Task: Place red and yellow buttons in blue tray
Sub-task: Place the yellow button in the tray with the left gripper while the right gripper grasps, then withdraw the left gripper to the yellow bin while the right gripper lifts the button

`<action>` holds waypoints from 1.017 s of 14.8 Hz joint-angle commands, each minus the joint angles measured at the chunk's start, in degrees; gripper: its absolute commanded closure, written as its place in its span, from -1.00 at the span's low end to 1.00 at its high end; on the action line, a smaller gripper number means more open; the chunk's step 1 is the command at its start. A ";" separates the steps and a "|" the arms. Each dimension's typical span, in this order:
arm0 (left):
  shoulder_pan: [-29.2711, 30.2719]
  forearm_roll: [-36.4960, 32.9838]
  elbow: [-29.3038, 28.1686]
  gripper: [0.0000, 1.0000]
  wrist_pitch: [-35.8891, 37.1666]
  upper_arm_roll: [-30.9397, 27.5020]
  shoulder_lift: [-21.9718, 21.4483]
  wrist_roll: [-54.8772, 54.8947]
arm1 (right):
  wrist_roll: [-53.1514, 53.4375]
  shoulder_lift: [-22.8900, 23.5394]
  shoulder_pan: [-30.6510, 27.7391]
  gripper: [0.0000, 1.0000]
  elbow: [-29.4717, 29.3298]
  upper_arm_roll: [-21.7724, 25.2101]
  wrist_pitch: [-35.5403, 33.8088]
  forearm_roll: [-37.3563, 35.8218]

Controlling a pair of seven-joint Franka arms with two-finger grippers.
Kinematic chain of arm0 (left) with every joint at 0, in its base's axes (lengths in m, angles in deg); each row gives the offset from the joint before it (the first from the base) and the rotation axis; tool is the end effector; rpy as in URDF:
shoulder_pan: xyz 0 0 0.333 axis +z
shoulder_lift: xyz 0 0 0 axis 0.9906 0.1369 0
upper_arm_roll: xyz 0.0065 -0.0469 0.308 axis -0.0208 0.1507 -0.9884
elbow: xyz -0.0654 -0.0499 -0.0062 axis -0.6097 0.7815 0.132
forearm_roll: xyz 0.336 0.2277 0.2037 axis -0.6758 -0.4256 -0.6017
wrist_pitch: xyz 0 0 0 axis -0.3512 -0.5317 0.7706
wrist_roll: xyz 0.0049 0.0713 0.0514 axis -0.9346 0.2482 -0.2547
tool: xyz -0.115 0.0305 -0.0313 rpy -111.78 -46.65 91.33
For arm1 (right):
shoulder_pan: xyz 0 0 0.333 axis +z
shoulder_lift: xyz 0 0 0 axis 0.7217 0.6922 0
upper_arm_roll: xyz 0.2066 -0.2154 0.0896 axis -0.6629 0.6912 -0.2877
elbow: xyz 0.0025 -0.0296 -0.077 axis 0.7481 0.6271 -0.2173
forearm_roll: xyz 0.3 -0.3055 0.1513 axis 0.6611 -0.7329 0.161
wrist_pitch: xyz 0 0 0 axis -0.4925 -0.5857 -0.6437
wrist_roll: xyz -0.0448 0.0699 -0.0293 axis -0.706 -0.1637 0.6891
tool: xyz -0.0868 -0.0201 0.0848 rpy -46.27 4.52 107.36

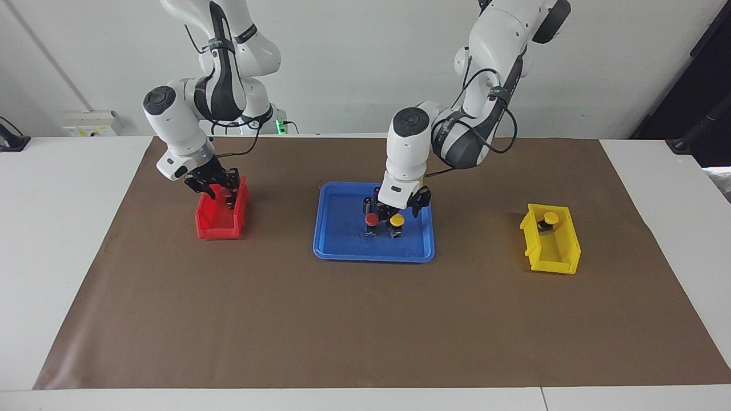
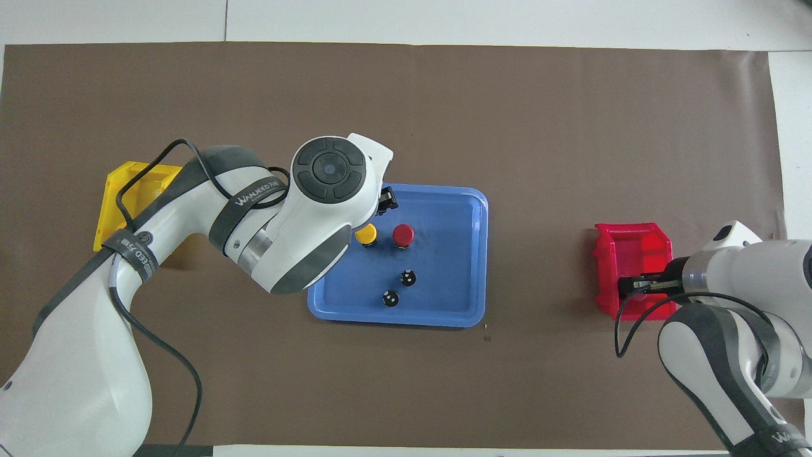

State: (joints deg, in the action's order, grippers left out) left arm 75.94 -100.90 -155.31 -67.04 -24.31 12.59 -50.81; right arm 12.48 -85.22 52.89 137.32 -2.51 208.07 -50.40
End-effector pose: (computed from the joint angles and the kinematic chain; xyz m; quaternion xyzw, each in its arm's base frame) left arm 0.5497 -0.4282 0.3567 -0.9910 -0.1312 -0.0141 0.0208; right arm 0.4834 -0.0274 0.2840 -0.9988 -0.0255 0.0093 0.0398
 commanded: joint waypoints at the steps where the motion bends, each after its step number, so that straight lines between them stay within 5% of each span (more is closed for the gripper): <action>1: 4.51 -1.04 3.11 -1.00 5.24 -0.03 -0.94 0.53 | -1.66 -0.54 -1.24 -0.09 1.11 -0.67 1.01 -0.57; 6: 7.51 -1.49 3.57 -1.00 15.70 -5.98 -6.30 20.69 | -1.49 -0.54 -0.89 0.46 1.37 -0.67 0.83 -0.48; 10: 7.95 0.70 3.21 -1.00 18.54 -19.24 -11.22 44.35 | -3.23 -0.11 -1.06 0.51 -1.69 -0.67 -3.45 -0.48; 13: 6.55 12.02 3.30 -1.00 18.01 -32.50 -16.75 58.06 | -5.17 0.16 -1.50 0.51 -9.58 -0.59 -13.63 -1.61; 15: 5.76 16.51 3.39 -1.00 18.01 -36.14 -18.00 61.35 | -4.39 1.47 -0.89 0.51 -16.17 -0.76 -20.75 -2.94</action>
State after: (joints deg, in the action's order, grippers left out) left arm 84.12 -88.15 -150.57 -49.32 -56.84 -2.92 7.85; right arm 8.96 -85.30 52.55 127.72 -2.59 193.61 -52.15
